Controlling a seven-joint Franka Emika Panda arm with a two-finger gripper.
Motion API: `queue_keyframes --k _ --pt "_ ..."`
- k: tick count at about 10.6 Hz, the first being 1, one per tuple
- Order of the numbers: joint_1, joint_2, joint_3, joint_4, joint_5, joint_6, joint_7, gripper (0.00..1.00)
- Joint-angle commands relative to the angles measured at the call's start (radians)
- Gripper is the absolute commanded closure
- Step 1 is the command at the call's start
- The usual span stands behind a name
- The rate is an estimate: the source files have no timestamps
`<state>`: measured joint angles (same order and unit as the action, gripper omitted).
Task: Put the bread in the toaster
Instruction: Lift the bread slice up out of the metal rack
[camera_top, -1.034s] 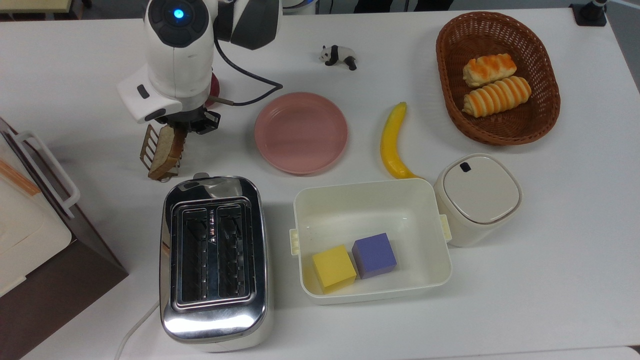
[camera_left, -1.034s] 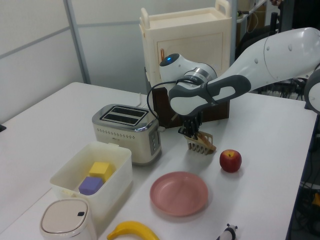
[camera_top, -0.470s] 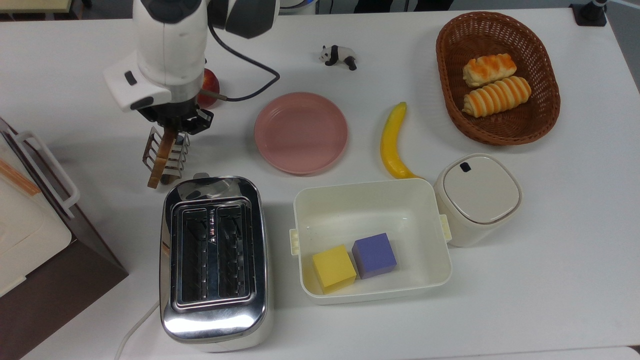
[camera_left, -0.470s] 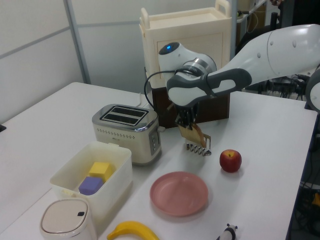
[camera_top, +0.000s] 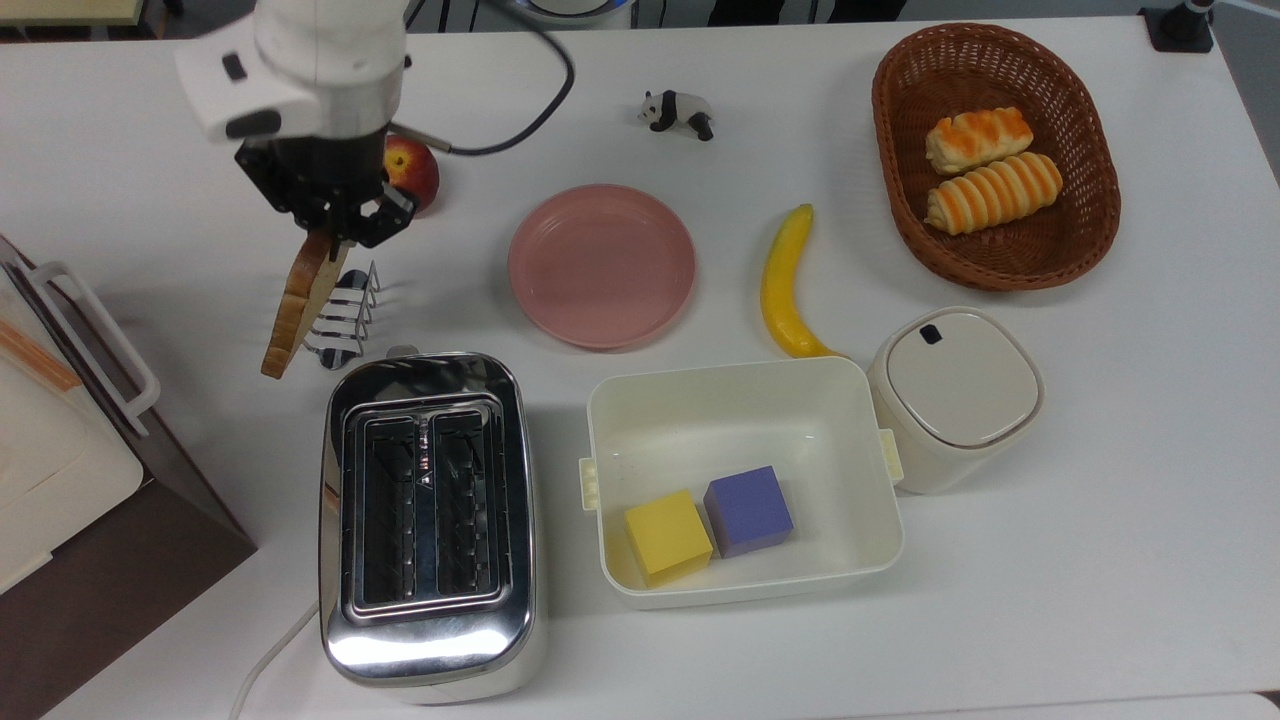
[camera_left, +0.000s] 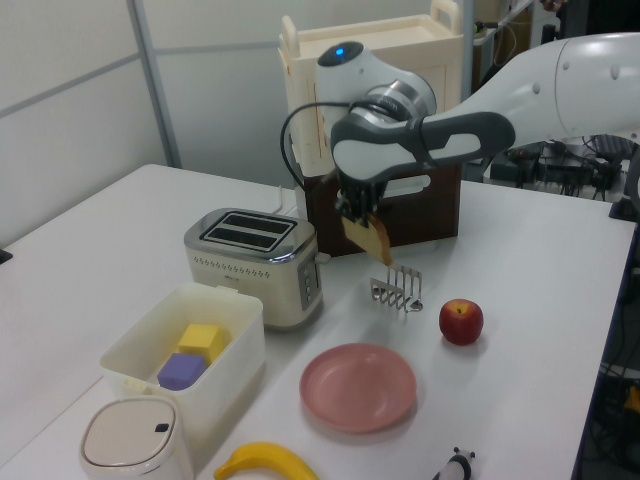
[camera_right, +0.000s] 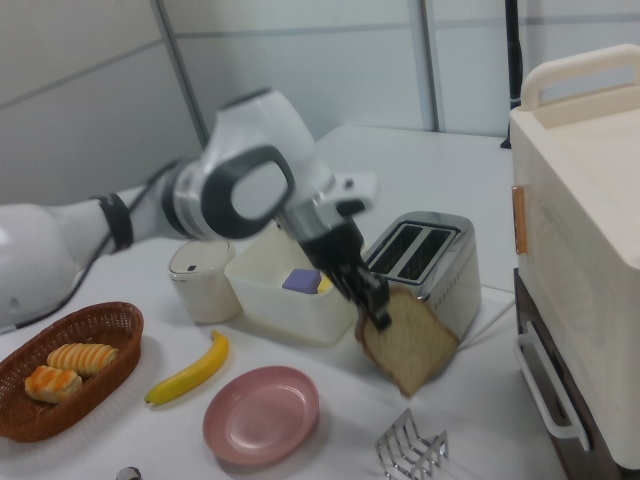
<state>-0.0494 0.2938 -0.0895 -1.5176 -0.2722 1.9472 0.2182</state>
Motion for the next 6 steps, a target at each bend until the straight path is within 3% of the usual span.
queue_keyframes --k 1,4,6 --pt "0.031 -0.045 -0.006 0.092 -0.004 0.005 0.029 1.00" --pt "0.037 -0.039 0.005 0.108 -0.005 0.221 0.029 1.00" --pt "0.058 -0.035 0.019 0.108 -0.008 0.286 0.030 1.00"
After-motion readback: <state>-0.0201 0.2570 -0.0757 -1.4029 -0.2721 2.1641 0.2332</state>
